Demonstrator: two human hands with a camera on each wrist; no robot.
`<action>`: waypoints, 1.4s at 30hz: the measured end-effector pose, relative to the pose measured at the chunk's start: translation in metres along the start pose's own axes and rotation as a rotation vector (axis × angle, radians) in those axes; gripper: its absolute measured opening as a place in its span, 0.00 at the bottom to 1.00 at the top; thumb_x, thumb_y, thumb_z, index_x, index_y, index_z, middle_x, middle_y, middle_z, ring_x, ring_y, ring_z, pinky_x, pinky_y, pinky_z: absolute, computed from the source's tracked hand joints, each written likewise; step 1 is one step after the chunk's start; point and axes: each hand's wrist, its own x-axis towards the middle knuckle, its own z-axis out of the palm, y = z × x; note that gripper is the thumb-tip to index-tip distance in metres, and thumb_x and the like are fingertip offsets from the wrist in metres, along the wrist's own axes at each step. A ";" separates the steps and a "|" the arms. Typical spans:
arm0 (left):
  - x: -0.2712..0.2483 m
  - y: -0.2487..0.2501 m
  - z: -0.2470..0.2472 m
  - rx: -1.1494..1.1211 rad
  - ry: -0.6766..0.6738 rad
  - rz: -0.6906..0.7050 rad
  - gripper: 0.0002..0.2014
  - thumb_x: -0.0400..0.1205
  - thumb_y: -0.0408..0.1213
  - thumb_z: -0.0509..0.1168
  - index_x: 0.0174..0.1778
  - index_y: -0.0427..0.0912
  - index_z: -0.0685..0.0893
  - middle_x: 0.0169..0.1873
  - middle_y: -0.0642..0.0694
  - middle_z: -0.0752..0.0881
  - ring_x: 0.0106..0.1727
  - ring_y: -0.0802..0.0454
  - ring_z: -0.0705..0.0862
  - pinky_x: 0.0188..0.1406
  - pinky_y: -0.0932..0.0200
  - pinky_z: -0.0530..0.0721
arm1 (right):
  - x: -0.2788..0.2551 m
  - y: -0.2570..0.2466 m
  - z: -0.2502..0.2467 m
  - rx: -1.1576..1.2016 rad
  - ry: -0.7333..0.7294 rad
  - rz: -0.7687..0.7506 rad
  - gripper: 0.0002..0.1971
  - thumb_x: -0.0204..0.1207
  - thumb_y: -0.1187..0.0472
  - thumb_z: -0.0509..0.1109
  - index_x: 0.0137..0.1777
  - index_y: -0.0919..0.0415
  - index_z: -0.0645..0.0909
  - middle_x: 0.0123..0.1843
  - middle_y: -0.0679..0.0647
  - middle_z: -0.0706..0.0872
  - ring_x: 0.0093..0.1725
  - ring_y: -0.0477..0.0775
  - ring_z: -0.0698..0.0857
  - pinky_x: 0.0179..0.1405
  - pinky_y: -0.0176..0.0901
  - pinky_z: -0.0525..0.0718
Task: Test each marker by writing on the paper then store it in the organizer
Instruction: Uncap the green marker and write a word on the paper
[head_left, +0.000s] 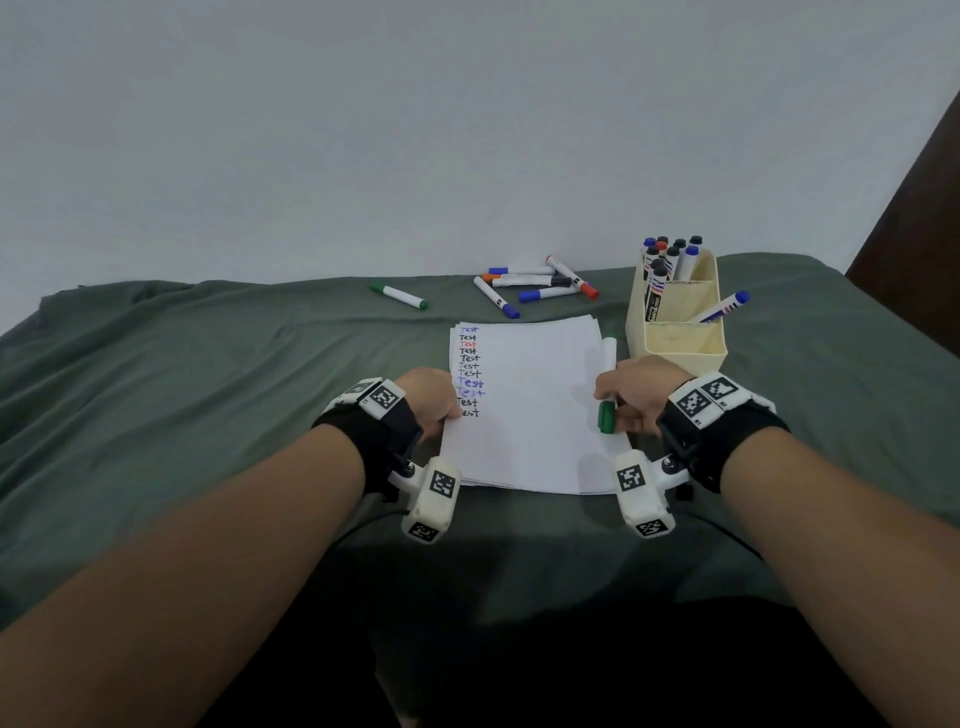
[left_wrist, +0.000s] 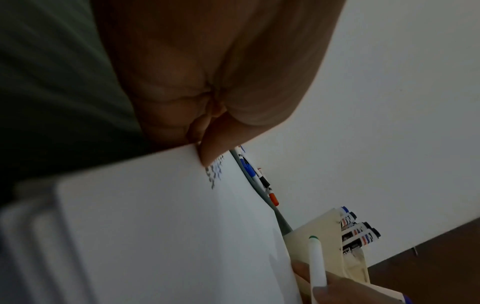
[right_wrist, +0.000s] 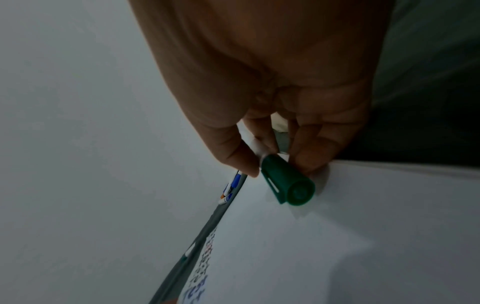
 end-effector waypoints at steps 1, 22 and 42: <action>0.001 0.000 -0.001 0.040 -0.001 0.009 0.23 0.78 0.14 0.62 0.71 0.23 0.75 0.69 0.25 0.79 0.70 0.30 0.78 0.69 0.38 0.80 | -0.001 -0.001 0.000 -0.020 -0.002 -0.005 0.03 0.76 0.70 0.72 0.43 0.66 0.81 0.36 0.61 0.83 0.27 0.56 0.85 0.21 0.41 0.84; -0.009 0.006 -0.029 0.670 0.048 0.720 0.24 0.85 0.51 0.63 0.79 0.54 0.72 0.72 0.54 0.78 0.70 0.55 0.77 0.70 0.53 0.75 | -0.048 -0.040 0.071 0.748 -0.281 -0.360 0.08 0.71 0.79 0.77 0.48 0.72 0.87 0.46 0.68 0.91 0.48 0.62 0.93 0.49 0.41 0.91; 0.018 -0.023 -0.094 0.765 0.192 0.398 0.16 0.83 0.50 0.63 0.62 0.47 0.71 0.42 0.47 0.83 0.44 0.43 0.85 0.42 0.52 0.79 | -0.027 -0.033 0.091 0.742 -0.231 -0.303 0.07 0.75 0.65 0.81 0.51 0.65 0.91 0.38 0.55 0.90 0.35 0.49 0.83 0.34 0.36 0.85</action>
